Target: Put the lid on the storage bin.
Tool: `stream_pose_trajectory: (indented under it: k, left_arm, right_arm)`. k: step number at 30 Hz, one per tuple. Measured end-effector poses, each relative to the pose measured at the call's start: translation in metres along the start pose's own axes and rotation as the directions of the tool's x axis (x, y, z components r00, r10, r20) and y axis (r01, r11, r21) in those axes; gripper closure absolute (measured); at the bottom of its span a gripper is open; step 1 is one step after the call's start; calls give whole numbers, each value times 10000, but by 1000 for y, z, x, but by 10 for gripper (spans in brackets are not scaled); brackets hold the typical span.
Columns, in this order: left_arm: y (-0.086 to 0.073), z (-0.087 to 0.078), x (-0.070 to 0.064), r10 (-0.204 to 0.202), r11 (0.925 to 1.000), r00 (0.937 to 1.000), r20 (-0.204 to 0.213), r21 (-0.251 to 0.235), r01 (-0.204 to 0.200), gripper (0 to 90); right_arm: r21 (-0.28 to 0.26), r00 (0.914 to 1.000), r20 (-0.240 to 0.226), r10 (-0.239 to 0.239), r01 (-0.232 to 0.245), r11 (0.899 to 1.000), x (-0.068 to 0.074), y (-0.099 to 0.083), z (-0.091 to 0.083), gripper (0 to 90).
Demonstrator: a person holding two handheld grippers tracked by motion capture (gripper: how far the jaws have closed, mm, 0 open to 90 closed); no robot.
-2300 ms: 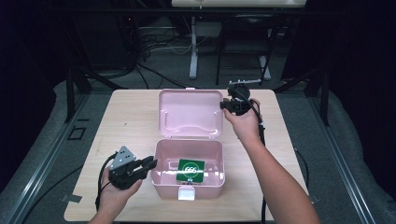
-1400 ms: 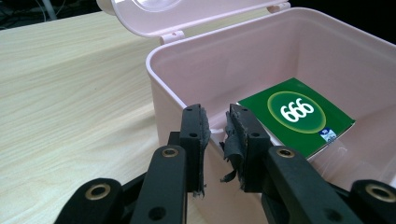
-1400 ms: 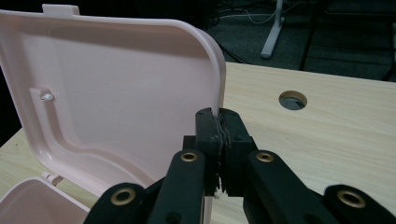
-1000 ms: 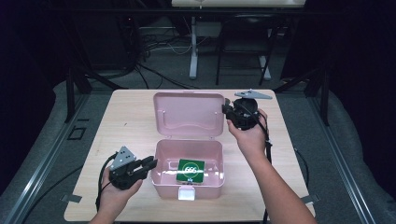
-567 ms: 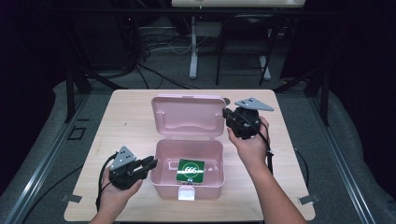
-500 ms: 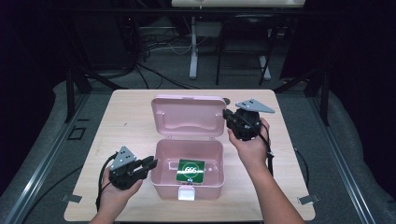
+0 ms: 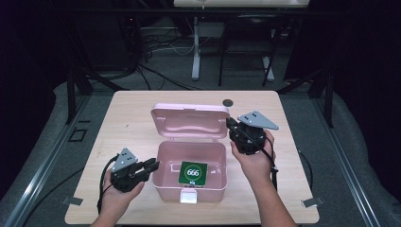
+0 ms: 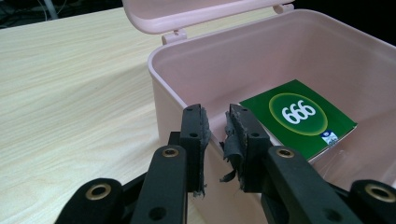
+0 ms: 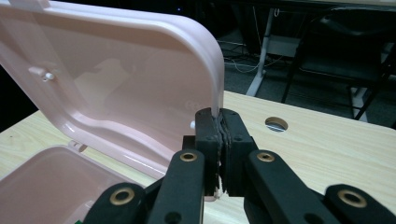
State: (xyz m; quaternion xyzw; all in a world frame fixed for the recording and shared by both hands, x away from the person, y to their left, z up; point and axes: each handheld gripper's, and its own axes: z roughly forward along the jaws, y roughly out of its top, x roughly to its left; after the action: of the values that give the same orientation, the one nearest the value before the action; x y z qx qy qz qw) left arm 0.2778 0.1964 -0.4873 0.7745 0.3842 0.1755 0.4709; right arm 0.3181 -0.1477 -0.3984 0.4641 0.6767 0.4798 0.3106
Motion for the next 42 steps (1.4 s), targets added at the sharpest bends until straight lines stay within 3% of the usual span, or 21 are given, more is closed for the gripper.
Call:
stream_pose_trajectory:
  k: [9, 19, 29, 42]
  left_arm:
    - [1, -1, 1, -42, 10000, 9999, 94, 60, 41, 764]
    - [11, -5, 5, -166, 9995, 9999, -12, -252, 166, 713]
    - [40, -6, 12, -121, 9977, 9997, -194, -667, 108, 666]
    - [77, -8, 19, 79, 9962, 9990, -449, -867, -117, 688]
  right_arm:
    - [-190, 9999, 40, -106, 107, 9998, 2, -4, -3, 873]
    - [-284, 9998, 14, -214, 214, 9994, 2, -7, -5, 872]
    - [-349, 9998, -121, -138, 133, 9993, 1, -9, -7, 871]
    - [-374, 9998, -172, -131, 125, 9992, 1, -9, -8, 869]
